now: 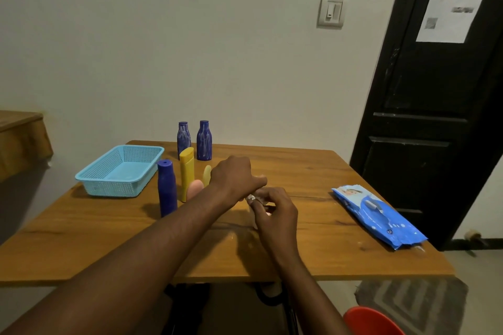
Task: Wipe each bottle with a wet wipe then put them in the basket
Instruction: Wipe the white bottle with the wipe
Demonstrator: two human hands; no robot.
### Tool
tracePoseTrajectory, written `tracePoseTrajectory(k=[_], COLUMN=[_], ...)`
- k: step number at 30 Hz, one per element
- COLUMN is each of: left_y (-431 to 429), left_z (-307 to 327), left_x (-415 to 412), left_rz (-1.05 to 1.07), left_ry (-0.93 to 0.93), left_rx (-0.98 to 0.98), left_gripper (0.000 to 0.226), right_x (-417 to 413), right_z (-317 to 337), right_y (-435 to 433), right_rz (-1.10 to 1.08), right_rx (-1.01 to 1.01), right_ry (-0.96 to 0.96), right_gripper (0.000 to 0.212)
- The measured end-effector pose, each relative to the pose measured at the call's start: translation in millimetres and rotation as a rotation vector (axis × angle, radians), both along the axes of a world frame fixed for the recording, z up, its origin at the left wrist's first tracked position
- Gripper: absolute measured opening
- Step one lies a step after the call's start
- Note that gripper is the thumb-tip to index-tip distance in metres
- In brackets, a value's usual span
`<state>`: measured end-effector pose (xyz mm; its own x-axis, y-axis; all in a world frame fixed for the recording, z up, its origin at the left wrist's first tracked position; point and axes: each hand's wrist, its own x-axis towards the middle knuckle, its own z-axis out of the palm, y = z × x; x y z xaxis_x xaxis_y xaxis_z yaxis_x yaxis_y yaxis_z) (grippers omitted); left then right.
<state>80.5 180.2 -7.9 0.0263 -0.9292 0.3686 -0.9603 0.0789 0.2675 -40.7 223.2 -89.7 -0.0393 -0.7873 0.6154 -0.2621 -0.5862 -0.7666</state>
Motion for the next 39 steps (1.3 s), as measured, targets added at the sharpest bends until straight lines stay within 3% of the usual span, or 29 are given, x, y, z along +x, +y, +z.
tracePoseTrajectory(k=[5,8,11,20,27,34,39], left_y=[-2,-3,-1,10,18,11,-2], left_z=[0,0,4,16,20,43,64], left_x=[1,-1,-4,-7,-7,11,18], left_rz=[0.021,0.024,0.009,-0.026,-0.055,-0.004,0.082], left_ry=[0.026,0.009,-0.029,-0.107,-0.198,-0.169,-0.280], left_rx=[0.034,0.033,0.052,0.132,0.104,0.042,-0.015], left_gripper=[0.037,0.038,0.038,0.038,0.039,0.036,0.041], right_x=[-17,-25,-29,-28,-28,-27,-19], right_z=[-27,-36,-30,-18,-22,-14,-8], right_y=[-1,-2,-10,-28,-27,-18,-25], right_rz=[-0.021,-0.049,-0.094,-0.071,0.009,0.153,0.190], right_rx=[0.148,0.292,0.312,0.439,0.457,0.450,0.484], right_ry=[0.173,0.301,0.375,-0.037,0.031,-0.185,-0.223], right_gripper=[0.021,0.018,0.013,0.017,0.021,0.019,0.017])
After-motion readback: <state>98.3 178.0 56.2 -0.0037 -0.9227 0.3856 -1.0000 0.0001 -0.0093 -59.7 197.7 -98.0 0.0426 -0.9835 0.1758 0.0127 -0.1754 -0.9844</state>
